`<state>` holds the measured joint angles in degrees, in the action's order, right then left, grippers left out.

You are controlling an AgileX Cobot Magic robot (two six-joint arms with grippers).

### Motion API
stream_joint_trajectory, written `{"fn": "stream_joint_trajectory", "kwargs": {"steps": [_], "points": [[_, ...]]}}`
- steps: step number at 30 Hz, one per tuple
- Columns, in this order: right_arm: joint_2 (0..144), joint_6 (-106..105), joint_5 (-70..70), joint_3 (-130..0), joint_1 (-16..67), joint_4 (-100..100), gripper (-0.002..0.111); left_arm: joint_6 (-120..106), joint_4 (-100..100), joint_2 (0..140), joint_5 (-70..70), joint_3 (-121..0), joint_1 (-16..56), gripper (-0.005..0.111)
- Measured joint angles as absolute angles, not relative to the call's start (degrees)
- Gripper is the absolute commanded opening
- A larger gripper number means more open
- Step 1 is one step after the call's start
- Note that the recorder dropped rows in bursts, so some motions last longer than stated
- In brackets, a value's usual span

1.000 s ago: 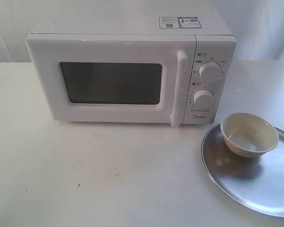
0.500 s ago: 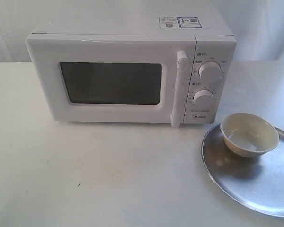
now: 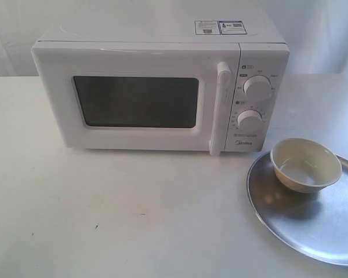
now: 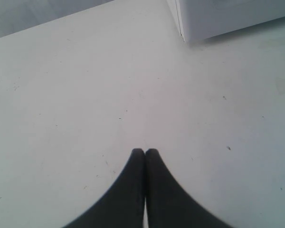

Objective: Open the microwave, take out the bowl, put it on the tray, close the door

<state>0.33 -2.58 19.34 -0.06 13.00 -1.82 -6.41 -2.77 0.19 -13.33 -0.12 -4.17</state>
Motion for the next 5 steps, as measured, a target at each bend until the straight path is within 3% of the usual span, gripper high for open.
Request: {"fn": "stream_joint_trajectory", "kwargs": {"steps": [5], "points": [[0.3, -2.6, 19.3, -0.1, 13.0, -1.8, 0.000, -6.4, -2.8, 0.2, -13.3, -0.1, -4.2, 0.000]]}}
